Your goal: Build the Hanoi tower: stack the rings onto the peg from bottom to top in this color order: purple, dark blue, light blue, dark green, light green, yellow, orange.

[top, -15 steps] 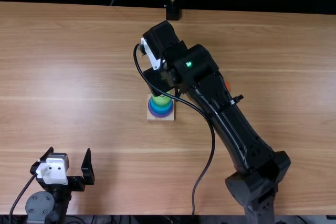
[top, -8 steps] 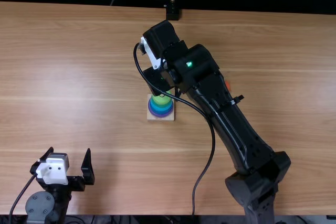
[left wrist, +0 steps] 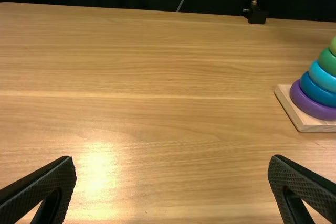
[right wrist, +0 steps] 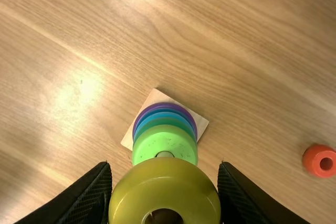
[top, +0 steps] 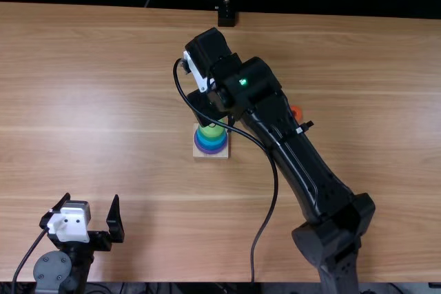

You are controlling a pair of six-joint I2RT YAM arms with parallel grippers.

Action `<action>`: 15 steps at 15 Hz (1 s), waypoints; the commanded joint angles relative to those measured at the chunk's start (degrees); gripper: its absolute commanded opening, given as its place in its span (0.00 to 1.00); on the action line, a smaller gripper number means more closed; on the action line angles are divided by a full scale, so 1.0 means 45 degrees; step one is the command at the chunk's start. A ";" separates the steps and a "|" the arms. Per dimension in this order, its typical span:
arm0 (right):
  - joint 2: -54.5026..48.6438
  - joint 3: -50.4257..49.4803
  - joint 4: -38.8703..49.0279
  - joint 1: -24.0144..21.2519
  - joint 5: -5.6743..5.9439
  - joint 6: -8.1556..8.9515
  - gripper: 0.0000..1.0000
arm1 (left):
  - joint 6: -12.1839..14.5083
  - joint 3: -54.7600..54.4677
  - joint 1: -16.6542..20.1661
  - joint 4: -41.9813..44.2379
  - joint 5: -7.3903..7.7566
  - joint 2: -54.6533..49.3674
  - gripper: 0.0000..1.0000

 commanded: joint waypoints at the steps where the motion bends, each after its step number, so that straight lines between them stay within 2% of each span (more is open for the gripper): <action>1: 0.0160 0.0418 -0.0008 -0.0143 -0.0072 -0.0053 0.00 | 0.0178 -0.1333 0.0067 -0.1007 0.0155 -0.0148 1.00; 3: 0.0160 0.0359 -0.0102 -0.0163 -0.0072 -0.0053 0.00 | 0.0178 -0.1333 0.0067 -0.1007 0.0155 -0.0148 1.00; 4: 0.0160 0.0359 -0.0219 -0.0163 -0.0072 -0.0030 0.22 | 0.0178 -0.1333 0.0067 -0.1007 0.0155 -0.0148 1.00; 5: 0.0140 0.0223 -0.0500 -0.0163 -0.0072 -0.0030 0.75 | 0.0178 -0.1333 0.0067 -0.1007 0.0155 -0.0148 1.00; 6: 0.0140 0.0184 -0.1039 -0.0163 -0.0048 -0.0030 1.00 | 0.0178 -0.1333 0.0067 -0.1007 0.0155 -0.0148 1.00; 11: 0.0140 0.0379 -0.0992 -0.0163 0.0069 -0.0030 1.00 | 0.0178 -0.1333 0.0067 -0.1007 0.0155 -0.0148 1.00; 13: 0.0101 0.0437 0.0109 -0.0163 0.0163 -0.0006 1.00 | 0.0178 -0.1333 0.0067 -0.1007 0.0155 -0.0148 1.00; 15: 0.0043 0.0965 0.0883 -0.0182 0.0139 0.0040 1.00 | 0.0178 -0.1333 0.0067 -0.1007 0.0155 -0.0148 1.00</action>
